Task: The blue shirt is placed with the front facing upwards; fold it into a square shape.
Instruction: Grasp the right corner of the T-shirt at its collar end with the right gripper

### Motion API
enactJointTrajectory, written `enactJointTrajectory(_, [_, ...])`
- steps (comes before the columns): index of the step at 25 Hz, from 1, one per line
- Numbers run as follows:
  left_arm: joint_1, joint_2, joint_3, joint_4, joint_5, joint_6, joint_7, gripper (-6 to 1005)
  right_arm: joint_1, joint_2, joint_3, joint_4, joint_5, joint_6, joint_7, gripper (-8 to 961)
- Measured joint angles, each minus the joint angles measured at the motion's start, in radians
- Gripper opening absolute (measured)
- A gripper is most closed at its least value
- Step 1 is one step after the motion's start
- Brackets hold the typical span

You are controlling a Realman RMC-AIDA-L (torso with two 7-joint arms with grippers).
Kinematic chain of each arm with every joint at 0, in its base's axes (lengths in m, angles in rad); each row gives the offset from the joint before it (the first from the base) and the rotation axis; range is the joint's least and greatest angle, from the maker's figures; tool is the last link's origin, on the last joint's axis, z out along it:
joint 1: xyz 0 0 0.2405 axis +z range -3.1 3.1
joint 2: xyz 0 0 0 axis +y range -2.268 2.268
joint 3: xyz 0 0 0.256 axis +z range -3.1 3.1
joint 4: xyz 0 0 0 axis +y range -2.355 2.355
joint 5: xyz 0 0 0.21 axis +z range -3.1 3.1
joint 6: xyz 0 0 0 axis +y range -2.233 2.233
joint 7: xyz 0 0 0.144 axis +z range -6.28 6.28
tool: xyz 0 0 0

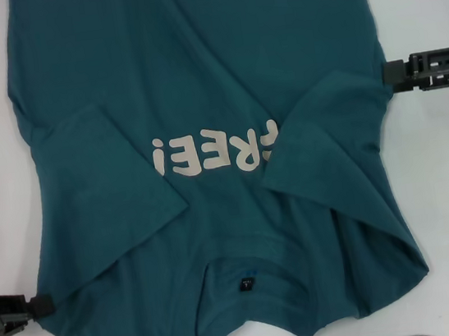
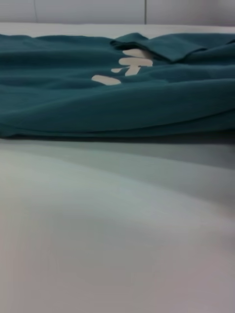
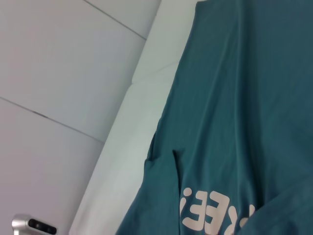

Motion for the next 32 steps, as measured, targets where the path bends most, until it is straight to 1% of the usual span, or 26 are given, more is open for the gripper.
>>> enactJointTrajectory(2, [0.0, 0.002, -0.005, 0.0, -0.002, 0.022, 0.002, -1, 0.0, -0.005, -0.005, -0.002, -0.013, -0.011, 0.001, 677])
enactJointTrajectory(5, [-0.005, 0.003, -0.01, -0.015, -0.007, 0.061, 0.002, -1, 0.0, -0.024, -0.008, -0.019, -0.088, -0.071, -0.004, 676])
enactJointTrajectory(9, [-0.02, -0.004, -0.011, -0.04, -0.007, 0.081, -0.003, -1, -0.01, -0.051, -0.01, -0.035, -0.181, -0.194, -0.057, 673])
enactJointTrajectory(11, [-0.034, -0.006, -0.011, -0.04, -0.008, 0.082, -0.003, -1, -0.018, -0.055, -0.011, -0.035, -0.22, -0.23, -0.077, 672])
enactJointTrajectory(13, [-0.046, -0.006, -0.011, -0.035, -0.008, 0.077, -0.002, -1, -0.024, -0.051, -0.013, -0.032, -0.27, -0.237, -0.083, 671])
enactJointTrajectory(16, [-0.062, -0.01, -0.011, -0.03, -0.008, 0.071, 0.001, -1, -0.032, -0.033, -0.013, -0.026, -0.318, -0.238, -0.089, 670])
enactJointTrajectory(18, [-0.072, -0.013, -0.011, -0.03, -0.008, 0.065, 0.0, -1, -0.036, -0.025, -0.013, -0.025, -0.335, -0.238, -0.094, 668])
enactJointTrajectory(22, [-0.086, -0.013, -0.011, -0.03, -0.007, 0.059, -0.003, -1, -0.036, -0.021, -0.011, -0.025, -0.388, -0.235, -0.088, 666])
enactJointTrajectory(24, [-0.09, -0.013, -0.011, -0.03, -0.007, 0.057, -0.004, -1, -0.036, -0.016, -0.011, -0.024, -0.402, -0.236, -0.086, 665])
enactJointTrajectory(29, [-0.093, -0.014, -0.011, -0.03, -0.006, 0.053, -0.006, -1, -0.036, 0.009, -0.015, -0.023, -0.433, -0.221, -0.074, 662])
enactJointTrajectory(32, [-0.093, -0.015, -0.011, -0.029, -0.006, 0.05, -0.006, -1, -0.034, 0.029, -0.015, -0.023, -0.456, -0.189, -0.053, 661])
